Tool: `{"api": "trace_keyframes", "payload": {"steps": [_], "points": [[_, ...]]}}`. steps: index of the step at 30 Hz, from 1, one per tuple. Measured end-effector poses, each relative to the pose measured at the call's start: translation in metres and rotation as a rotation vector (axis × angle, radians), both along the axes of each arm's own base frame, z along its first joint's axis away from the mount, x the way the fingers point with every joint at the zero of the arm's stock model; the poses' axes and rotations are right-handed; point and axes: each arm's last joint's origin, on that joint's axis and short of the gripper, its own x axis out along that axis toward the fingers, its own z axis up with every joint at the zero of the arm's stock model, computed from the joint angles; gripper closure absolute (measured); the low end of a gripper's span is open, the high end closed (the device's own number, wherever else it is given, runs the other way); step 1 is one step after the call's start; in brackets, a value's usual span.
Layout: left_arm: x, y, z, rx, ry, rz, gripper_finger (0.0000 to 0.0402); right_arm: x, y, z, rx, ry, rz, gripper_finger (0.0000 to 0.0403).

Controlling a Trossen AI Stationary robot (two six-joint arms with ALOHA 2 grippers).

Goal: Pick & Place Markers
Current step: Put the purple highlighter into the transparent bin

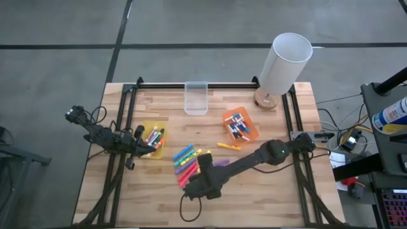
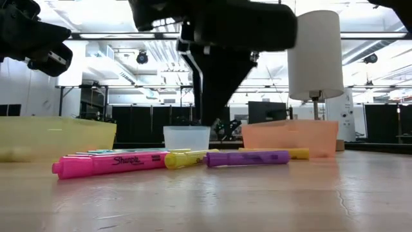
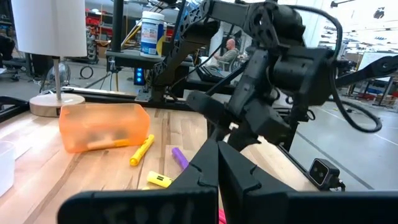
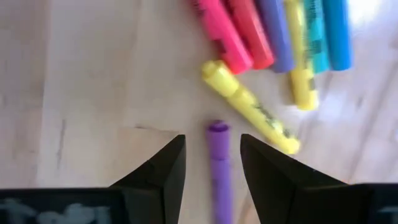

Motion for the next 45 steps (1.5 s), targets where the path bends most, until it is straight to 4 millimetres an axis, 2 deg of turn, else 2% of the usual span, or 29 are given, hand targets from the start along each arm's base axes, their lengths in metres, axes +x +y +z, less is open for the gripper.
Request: {"api": "trace_keyframes", "payload": {"steps": [7, 13, 26, 31, 39, 45], "points": [[0.000, 0.000, 0.000, 0.000, 0.000, 0.000, 0.0402, -0.001, -0.016, -0.002, 0.062, 0.098, -0.038, 0.0256], [0.000, 0.000, 0.000, 0.000, 0.000, 0.000, 0.0402, -0.001, -0.019, -0.008, 0.082, 0.129, -0.043, 0.0259], [0.000, 0.000, 0.000, 0.000, 0.000, 0.000, 0.0402, -0.006, -0.048, -0.043, 0.038, 0.260, -0.089, 0.0268], [0.000, 0.000, 0.000, 0.000, 0.000, 0.000, 0.0402, -0.007, -0.056, -0.050, 0.106, 0.303, -0.116, 0.0287], [0.000, 0.000, 0.000, 0.000, 0.000, -0.001, 0.0402, -0.007, -0.056, -0.050, 0.135, 0.304, -0.115, 0.0356], [0.000, 0.000, 0.000, 0.000, 0.000, 0.000, 0.0402, -0.005, -0.047, -0.038, 0.173, 0.292, -0.135, 0.0356]]}}
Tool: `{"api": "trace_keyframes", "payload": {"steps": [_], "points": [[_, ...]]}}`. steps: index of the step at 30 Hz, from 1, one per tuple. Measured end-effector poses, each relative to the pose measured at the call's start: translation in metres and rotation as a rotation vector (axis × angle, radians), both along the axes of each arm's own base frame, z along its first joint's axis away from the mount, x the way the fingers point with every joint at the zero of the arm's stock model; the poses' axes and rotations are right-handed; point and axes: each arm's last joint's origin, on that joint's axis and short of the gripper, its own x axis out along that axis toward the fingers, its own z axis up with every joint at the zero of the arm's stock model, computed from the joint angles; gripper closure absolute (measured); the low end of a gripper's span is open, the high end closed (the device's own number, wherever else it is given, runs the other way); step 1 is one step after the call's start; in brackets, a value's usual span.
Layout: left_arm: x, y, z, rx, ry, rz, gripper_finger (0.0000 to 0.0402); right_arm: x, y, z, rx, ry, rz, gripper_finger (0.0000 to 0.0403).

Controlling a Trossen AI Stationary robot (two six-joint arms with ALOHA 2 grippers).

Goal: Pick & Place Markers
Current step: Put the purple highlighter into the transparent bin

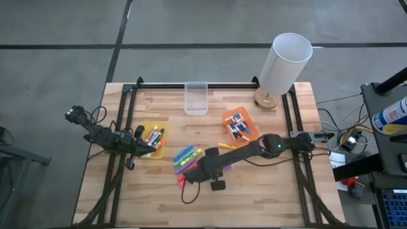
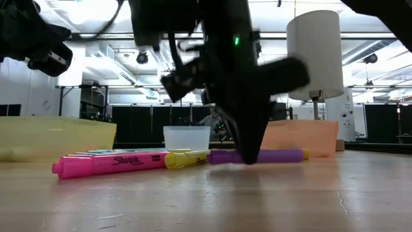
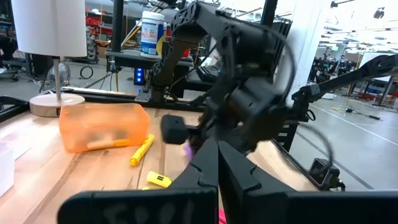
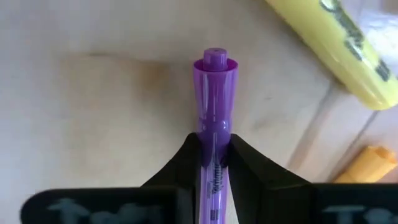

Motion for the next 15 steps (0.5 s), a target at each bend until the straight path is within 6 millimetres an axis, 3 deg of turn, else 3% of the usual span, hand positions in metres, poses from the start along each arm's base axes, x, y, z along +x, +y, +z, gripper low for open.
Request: {"api": "trace_keyframes", "payload": {"steps": [4, 8, 15], "points": [[0.000, 0.000, 0.000, 0.000, 0.000, 0.000, 0.0402, 0.002, 0.015, 0.021, 0.062, -0.061, 0.003, 0.0356], [0.000, 0.000, 0.000, 0.000, 0.000, 0.000, 0.0402, 0.004, 0.020, 0.045, -0.007, -0.151, 0.058, 0.0356], [0.000, 0.000, 0.000, 0.000, 0.000, 0.000, 0.0402, -0.003, -0.008, 0.092, -0.336, -0.314, 0.022, 0.0356]]}}
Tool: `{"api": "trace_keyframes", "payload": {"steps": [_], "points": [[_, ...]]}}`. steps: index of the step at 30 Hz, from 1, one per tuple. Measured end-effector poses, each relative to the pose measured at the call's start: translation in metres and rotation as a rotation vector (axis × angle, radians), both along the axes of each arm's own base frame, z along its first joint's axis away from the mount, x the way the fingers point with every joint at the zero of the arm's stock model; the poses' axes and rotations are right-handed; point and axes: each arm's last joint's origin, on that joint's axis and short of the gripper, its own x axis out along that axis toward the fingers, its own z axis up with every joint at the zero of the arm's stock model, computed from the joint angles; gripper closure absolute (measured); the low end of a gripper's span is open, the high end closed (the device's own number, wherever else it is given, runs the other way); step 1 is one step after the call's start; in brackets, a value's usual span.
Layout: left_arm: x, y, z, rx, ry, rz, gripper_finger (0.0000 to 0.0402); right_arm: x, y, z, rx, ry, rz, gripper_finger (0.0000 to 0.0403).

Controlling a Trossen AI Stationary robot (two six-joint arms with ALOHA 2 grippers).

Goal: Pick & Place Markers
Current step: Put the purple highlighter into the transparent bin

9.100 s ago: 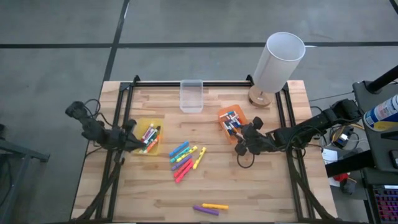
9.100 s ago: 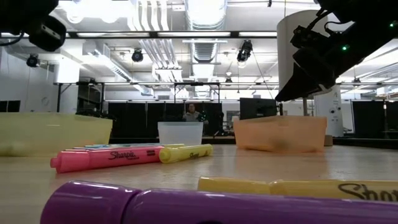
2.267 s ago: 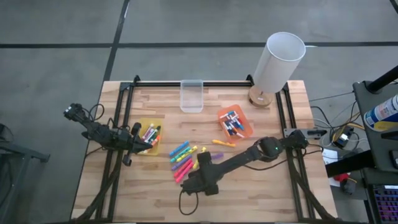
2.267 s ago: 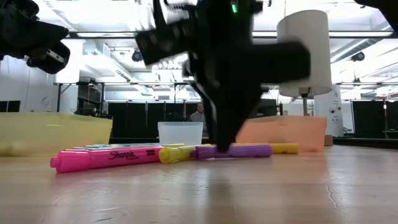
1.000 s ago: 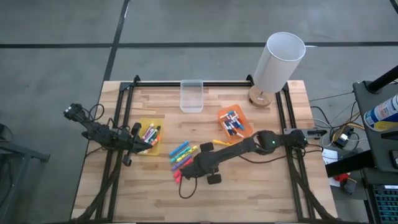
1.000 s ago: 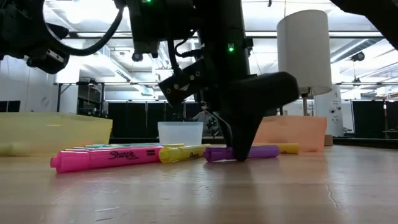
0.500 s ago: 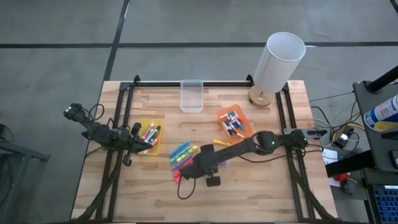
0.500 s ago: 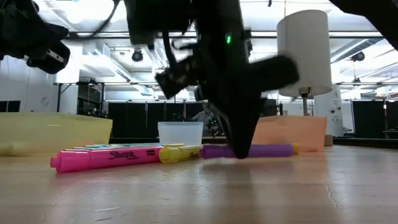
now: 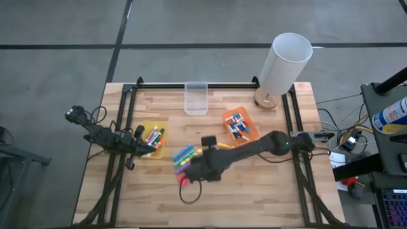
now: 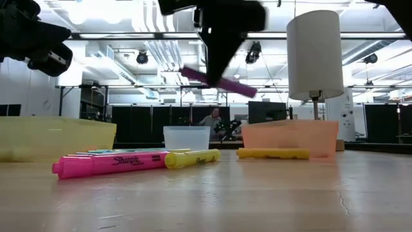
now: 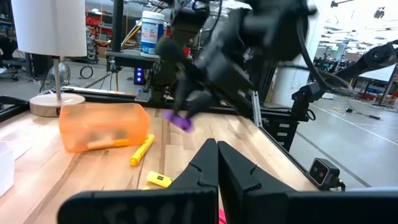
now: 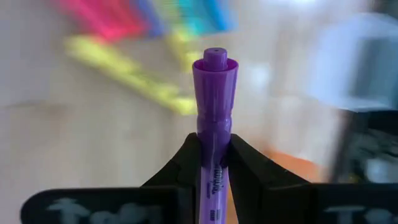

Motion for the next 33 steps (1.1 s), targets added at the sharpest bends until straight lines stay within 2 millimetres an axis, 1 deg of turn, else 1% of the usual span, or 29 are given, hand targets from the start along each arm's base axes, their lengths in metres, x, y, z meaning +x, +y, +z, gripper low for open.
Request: {"api": "trace_keyframes", "payload": {"steps": [3, 6, 12, 19, 24, 28, 30, 33], "points": [[0.000, 0.000, 0.000, 0.000, 0.000, 0.000, 0.0402, 0.001, -0.015, 0.017, -0.033, -0.070, -0.026, 0.0356], [0.000, 0.000, 0.000, 0.000, 0.000, 0.000, 0.0402, 0.003, -0.031, 0.032, -0.019, -0.129, -0.046, 0.0356], [0.000, 0.000, 0.000, 0.000, 0.000, 0.000, 0.0402, 0.017, -0.078, 0.048, -0.029, -0.254, -0.092, 0.0356], [0.000, 0.000, 0.000, 0.000, 0.000, 0.000, 0.0402, 0.034, -0.146, 0.057, -0.033, -0.366, -0.102, 0.0348], [0.000, 0.000, 0.000, 0.000, 0.000, 0.000, 0.0401, 0.042, -0.201, 0.064, -0.003, -0.502, -0.157, 0.0347], [0.000, 0.000, 0.000, 0.000, 0.000, 0.000, 0.0402, 0.038, -0.248, 0.068, -0.017, -0.583, -0.252, 0.0346], [0.000, 0.000, 0.000, 0.000, 0.000, 0.000, 0.0402, 0.033, -0.271, 0.069, 0.024, -0.620, -0.300, 0.0346], [0.000, 0.000, 0.000, 0.000, 0.000, 0.000, 0.0402, 0.030, -0.304, 0.063, 0.105, -0.693, -0.373, 0.0346]]}}
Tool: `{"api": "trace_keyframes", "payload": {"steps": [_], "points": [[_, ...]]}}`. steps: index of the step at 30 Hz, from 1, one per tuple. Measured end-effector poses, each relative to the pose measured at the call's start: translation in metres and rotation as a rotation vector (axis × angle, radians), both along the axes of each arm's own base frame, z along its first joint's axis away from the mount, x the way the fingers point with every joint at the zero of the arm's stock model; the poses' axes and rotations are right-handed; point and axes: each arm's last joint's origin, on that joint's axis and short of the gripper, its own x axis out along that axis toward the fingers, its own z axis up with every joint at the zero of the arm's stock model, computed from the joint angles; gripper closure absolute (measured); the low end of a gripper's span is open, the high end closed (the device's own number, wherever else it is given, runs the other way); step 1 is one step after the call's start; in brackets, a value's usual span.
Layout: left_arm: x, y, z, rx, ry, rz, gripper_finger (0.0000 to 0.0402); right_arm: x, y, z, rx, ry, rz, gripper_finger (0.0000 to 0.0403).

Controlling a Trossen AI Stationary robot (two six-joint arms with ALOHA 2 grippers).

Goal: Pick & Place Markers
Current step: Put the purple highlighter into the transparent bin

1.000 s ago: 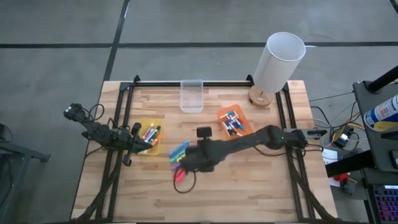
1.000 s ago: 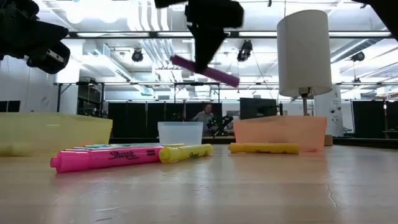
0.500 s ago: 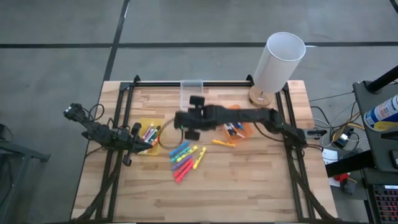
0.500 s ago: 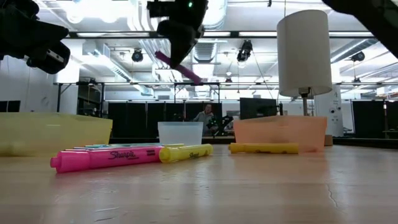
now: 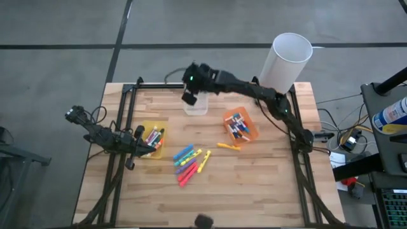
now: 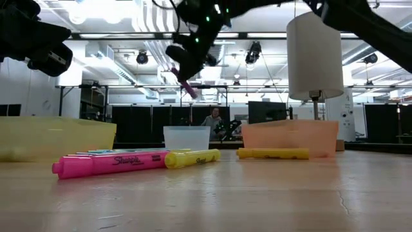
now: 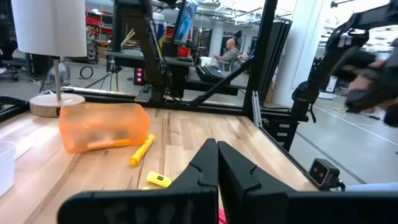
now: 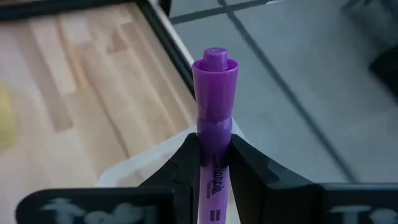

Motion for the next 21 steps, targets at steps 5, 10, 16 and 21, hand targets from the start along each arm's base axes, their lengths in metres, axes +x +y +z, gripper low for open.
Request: {"api": "trace_keyframes", "payload": {"steps": [5, 10, 16, 21], "points": [[0.000, 0.000, 0.000, 0.000, 0.000, 0.000, 0.0402, 0.001, -0.041, -0.027, 0.118, -0.071, -0.069, 0.0345], [0.000, 0.000, 0.000, 0.000, 0.000, 0.000, 0.0402, -0.001, -0.066, -0.062, 0.233, -0.062, -0.163, 0.0345], [0.000, 0.000, 0.000, 0.000, 0.000, 0.001, 0.0402, 0.004, -0.071, -0.087, 0.330, -0.062, -0.199, 0.0341], [0.000, 0.000, 0.000, 0.000, 0.000, 0.000, 0.0402, 0.005, -0.070, -0.089, 0.329, -0.065, -0.203, 0.0318]]}}
